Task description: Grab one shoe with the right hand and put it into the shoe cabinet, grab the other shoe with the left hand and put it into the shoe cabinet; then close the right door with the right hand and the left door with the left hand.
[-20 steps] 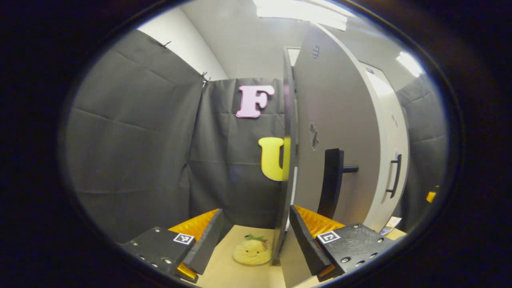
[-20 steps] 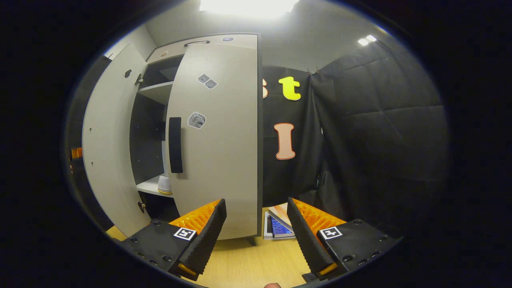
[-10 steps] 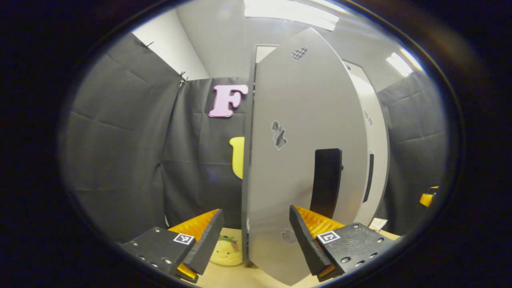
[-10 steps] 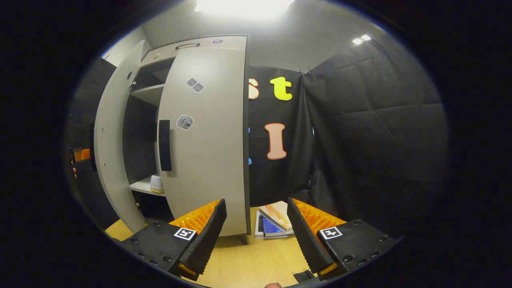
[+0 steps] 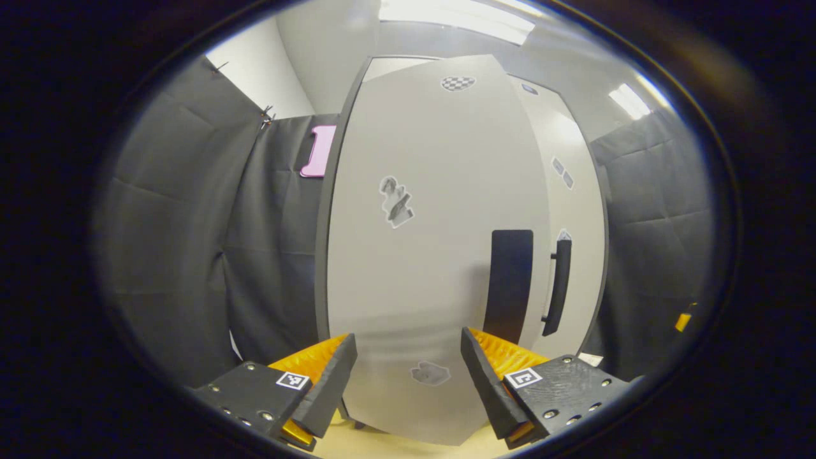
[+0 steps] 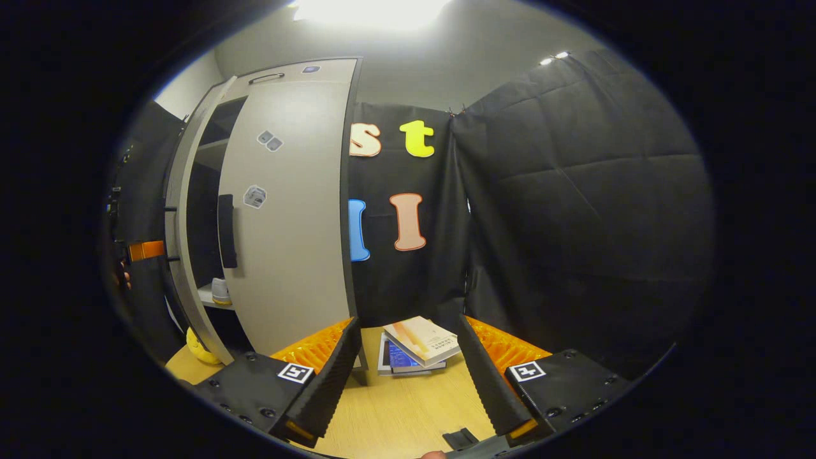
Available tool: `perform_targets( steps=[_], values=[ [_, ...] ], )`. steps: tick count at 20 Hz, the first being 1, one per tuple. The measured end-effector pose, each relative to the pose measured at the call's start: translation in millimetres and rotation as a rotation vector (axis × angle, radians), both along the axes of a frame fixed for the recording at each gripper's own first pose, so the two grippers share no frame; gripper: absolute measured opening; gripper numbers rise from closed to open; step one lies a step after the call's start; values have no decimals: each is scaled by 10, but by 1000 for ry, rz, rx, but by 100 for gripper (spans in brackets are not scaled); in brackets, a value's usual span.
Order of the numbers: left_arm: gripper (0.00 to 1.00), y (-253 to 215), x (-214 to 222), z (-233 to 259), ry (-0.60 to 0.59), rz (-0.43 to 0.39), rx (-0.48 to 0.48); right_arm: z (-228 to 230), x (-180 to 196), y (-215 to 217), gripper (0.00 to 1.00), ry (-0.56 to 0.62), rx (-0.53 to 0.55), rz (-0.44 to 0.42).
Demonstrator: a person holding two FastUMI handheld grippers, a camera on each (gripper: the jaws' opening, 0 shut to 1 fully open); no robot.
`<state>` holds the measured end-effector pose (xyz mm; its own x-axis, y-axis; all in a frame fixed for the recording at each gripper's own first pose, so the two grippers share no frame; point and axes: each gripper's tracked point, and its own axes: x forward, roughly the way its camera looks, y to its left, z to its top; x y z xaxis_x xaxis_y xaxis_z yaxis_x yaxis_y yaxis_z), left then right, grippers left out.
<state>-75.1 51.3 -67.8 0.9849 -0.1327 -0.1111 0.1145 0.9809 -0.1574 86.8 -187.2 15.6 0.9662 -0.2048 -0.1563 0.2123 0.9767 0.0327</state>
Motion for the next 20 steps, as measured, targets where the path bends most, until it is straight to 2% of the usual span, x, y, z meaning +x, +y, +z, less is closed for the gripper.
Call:
perform_targets(
  steps=[4, 7, 8, 9, 11, 13, 14, 15, 19, 20],
  values=[
    [94, 53, 0, -20, 9, 9, -24, -9, 70, 99, 95, -2, 13, 36],
    [95, 134, -146, 45, -6, 11, 2, 72, 182, 314, 92, -26, 21, 93],
    [94, 183, -237, 88, -17, 11, 17, 91, 213, 402, 95, -34, 27, 117],
    [94, 236, -347, 148, -27, 14, 33, 116, 243, 488, 92, -43, 31, 139],
    [95, 350, -639, 283, -45, 22, 60, 175, 291, 669, 95, -60, 38, 184],
    [94, 483, -887, 383, -60, 40, 84, 213, 346, 852, 95, -71, 40, 226],
    [94, 546, -1011, 423, -65, 52, 96, 228, 360, 943, 92, -75, 41, 247],
    [95, 616, -1154, 469, -72, 64, 104, 246, 373, 1037, 95, -79, 44, 267],
    [94, 857, -1601, 478, -66, 108, 118, 306, 371, 1397, 96, -99, 54, 349],
    [94, 899, -1689, 444, -58, 115, 124, 329, 365, 1484, 92, -110, 55, 368]
  ],
)
